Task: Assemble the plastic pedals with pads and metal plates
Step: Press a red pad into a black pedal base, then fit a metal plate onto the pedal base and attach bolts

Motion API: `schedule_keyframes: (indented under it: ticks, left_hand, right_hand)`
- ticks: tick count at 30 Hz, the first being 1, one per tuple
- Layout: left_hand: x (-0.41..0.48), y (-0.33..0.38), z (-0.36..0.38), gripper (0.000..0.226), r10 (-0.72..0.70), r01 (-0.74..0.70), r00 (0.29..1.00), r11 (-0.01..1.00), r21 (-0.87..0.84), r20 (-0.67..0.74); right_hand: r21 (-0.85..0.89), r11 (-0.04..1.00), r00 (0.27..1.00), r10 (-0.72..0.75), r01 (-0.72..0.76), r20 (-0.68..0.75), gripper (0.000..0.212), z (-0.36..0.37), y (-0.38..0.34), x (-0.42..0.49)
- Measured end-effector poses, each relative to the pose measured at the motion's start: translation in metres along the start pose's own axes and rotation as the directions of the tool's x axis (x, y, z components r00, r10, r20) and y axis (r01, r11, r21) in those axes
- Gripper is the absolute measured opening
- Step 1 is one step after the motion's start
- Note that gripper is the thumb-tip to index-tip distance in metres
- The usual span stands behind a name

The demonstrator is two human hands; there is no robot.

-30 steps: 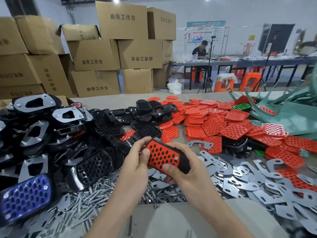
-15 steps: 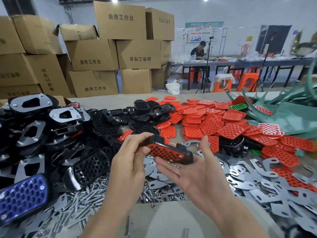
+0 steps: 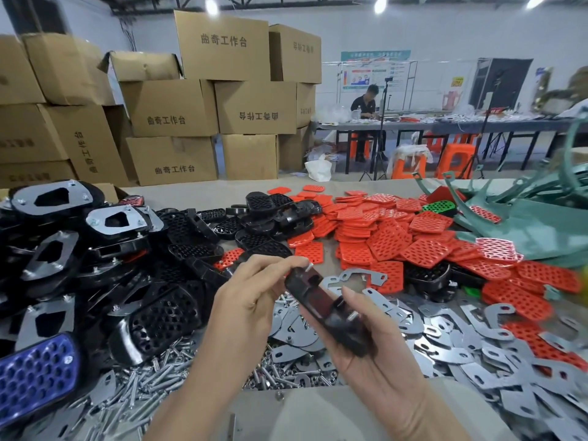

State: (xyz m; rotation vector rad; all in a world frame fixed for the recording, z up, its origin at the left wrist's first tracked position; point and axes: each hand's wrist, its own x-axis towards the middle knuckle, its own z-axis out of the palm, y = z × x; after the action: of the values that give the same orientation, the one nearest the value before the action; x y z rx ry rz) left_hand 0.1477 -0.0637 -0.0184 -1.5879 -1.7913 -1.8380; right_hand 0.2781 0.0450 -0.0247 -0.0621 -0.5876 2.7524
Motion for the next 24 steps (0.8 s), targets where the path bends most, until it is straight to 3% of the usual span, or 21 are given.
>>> schedule_keyframes:
  ticks: [4,8,10,13,15,18,24]
  left_hand:
    - [0.0,0.005,-0.001,0.054,-0.034,0.032,0.999,0.971,0.239,0.006]
    - [-0.007,0.009,-0.011,0.028,-0.374,0.331,0.926,0.863,0.38,0.043]
    - [-0.015,0.011,-0.02,0.018,-0.482,0.364,0.868,0.782,0.506,0.121]
    - [-0.026,0.017,-0.029,0.016,-0.55,0.284,0.806,0.684,0.672,0.22]
    - [-0.029,0.022,-0.027,0.02,-0.549,0.189,0.788,0.646,0.74,0.278]
    - [-0.027,0.025,-0.016,0.028,-0.517,0.127,0.815,0.6,0.79,0.262]
    - [-0.026,0.013,0.0,0.028,-0.463,0.013,0.845,0.515,0.857,0.266]
  right_hand:
    - [-0.072,0.997,0.996,-0.016,0.023,0.091,0.059,-0.005,0.004,0.005]
    - [-0.142,0.983,0.99,-0.125,0.115,-0.064,0.05,-0.011,-0.005,0.012]
    - [-0.138,0.975,0.973,-0.194,0.176,-0.127,0.05,-0.015,-0.011,0.014]
    - [-0.138,0.97,0.959,-0.222,0.199,-0.178,0.039,-0.018,-0.015,0.016]
    - [-0.134,0.972,0.954,-0.218,0.193,-0.205,0.044,-0.018,-0.014,0.018]
    - [-0.158,0.968,0.944,-0.228,0.194,-0.239,0.064,-0.019,-0.012,0.019]
    - [-0.239,0.96,0.951,-0.2,0.143,-0.234,0.056,-0.018,-0.008,0.018]
